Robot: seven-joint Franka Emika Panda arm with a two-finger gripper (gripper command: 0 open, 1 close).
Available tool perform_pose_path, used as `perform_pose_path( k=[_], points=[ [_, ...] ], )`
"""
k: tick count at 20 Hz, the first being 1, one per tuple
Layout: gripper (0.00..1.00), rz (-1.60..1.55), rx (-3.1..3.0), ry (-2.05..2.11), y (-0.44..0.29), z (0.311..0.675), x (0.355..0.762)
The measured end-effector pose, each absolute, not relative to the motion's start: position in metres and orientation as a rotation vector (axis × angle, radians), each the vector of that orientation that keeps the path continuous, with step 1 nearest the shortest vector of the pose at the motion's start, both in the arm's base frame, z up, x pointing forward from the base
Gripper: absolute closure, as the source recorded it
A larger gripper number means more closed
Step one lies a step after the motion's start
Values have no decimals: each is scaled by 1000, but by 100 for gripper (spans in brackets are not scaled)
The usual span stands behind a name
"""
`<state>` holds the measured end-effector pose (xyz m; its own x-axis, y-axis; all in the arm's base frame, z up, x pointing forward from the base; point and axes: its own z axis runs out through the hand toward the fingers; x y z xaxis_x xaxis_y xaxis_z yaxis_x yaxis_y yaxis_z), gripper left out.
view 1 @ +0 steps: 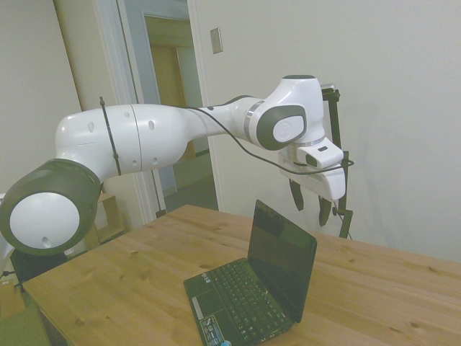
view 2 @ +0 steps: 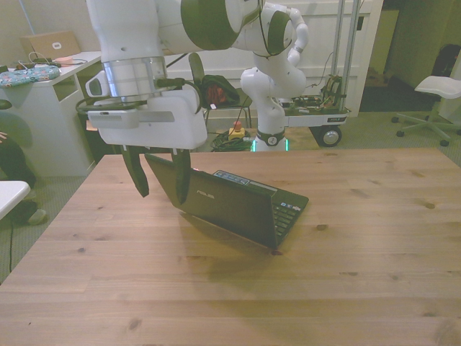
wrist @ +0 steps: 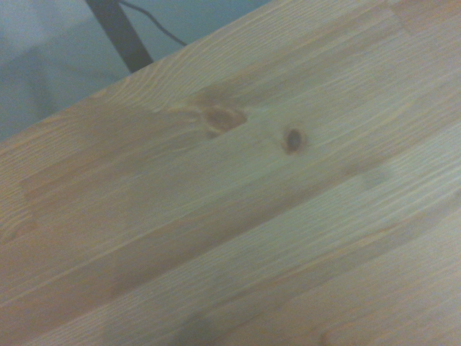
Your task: Close the laptop
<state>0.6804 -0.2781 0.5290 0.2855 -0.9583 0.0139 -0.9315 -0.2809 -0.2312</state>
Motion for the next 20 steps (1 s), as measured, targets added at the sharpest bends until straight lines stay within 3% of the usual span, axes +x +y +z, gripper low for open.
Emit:
perform_pose_path(
  k=[9, 20],
  points=[
    [100, -66, -2304, 1817, -266, 498, 667],
    [100, -67, -2277, 1843, -279, 506, 652]
  ],
)
